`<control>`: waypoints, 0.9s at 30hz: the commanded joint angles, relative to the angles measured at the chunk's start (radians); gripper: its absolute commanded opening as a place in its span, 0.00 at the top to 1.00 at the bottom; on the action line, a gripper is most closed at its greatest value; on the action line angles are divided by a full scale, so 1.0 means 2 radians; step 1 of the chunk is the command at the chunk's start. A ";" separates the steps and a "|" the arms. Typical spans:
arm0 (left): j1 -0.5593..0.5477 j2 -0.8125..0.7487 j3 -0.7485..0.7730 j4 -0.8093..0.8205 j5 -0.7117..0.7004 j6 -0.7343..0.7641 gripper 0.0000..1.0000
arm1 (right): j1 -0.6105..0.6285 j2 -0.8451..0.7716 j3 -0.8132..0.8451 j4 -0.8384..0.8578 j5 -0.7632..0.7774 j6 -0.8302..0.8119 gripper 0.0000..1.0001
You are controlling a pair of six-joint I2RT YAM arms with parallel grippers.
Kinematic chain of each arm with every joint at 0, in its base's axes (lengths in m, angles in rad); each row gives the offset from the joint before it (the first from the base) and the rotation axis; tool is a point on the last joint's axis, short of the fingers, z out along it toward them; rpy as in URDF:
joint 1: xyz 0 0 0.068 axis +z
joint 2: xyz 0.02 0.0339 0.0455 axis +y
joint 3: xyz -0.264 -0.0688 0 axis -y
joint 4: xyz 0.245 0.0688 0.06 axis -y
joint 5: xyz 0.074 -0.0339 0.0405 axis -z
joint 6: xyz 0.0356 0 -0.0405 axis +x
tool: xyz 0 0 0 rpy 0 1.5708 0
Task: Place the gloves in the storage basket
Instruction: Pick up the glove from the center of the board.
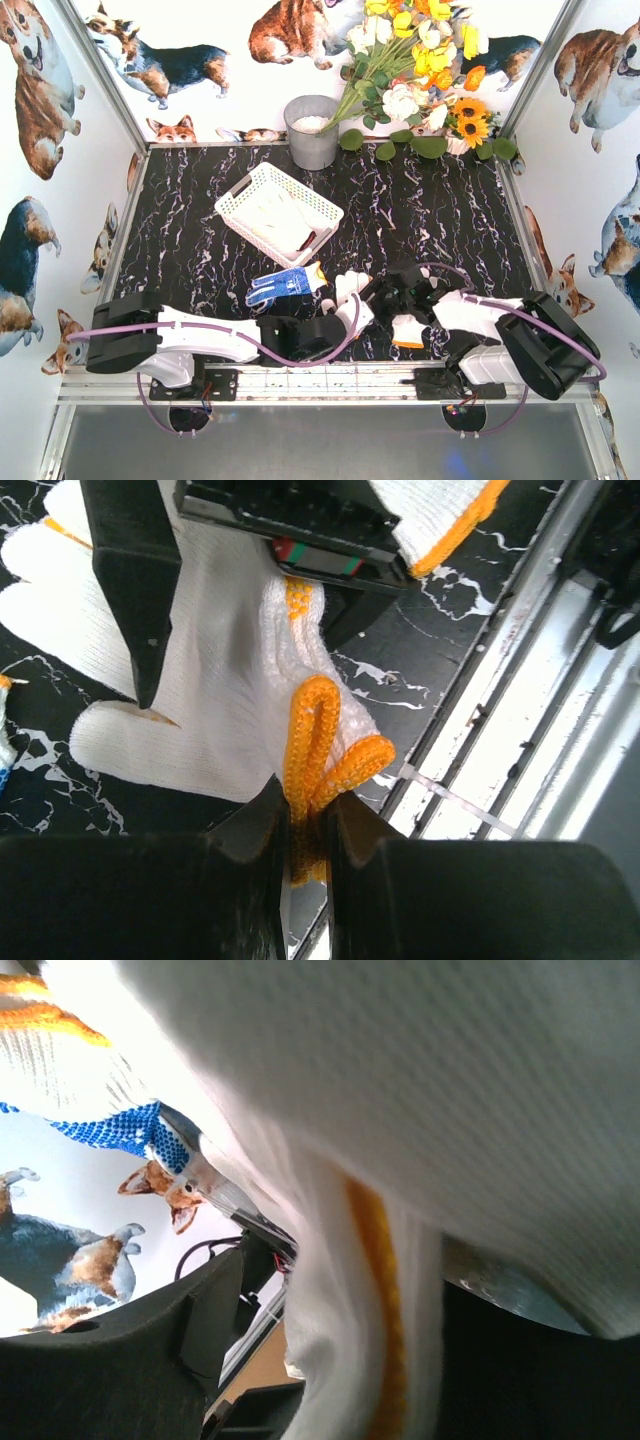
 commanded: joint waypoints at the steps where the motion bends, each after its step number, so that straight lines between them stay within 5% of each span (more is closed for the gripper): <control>1: 0.011 -0.021 -0.012 0.034 0.047 -0.001 1.00 | 0.002 0.010 0.019 0.047 -0.006 -0.018 0.42; 6: 0.033 -0.031 -0.027 0.045 0.071 -0.020 0.98 | 0.002 0.013 0.014 0.074 -0.019 -0.029 0.64; 9: 0.057 -0.049 -0.039 0.061 0.090 -0.041 0.72 | 0.002 0.009 0.005 0.081 -0.013 -0.041 0.87; 11: 0.076 -0.060 -0.045 0.058 0.083 -0.063 0.37 | 0.002 0.010 0.002 0.084 -0.014 -0.051 0.97; 13: 0.097 -0.064 -0.051 0.042 0.058 -0.096 0.20 | 0.002 0.013 -0.002 0.097 -0.022 -0.053 1.00; 19: 0.150 -0.095 -0.095 0.052 0.063 -0.251 0.01 | 0.002 0.000 -0.016 0.146 -0.041 -0.026 1.00; 27: 0.226 -0.120 -0.130 0.081 0.136 -0.370 0.00 | 0.001 -0.034 -0.010 0.143 -0.057 -0.020 1.00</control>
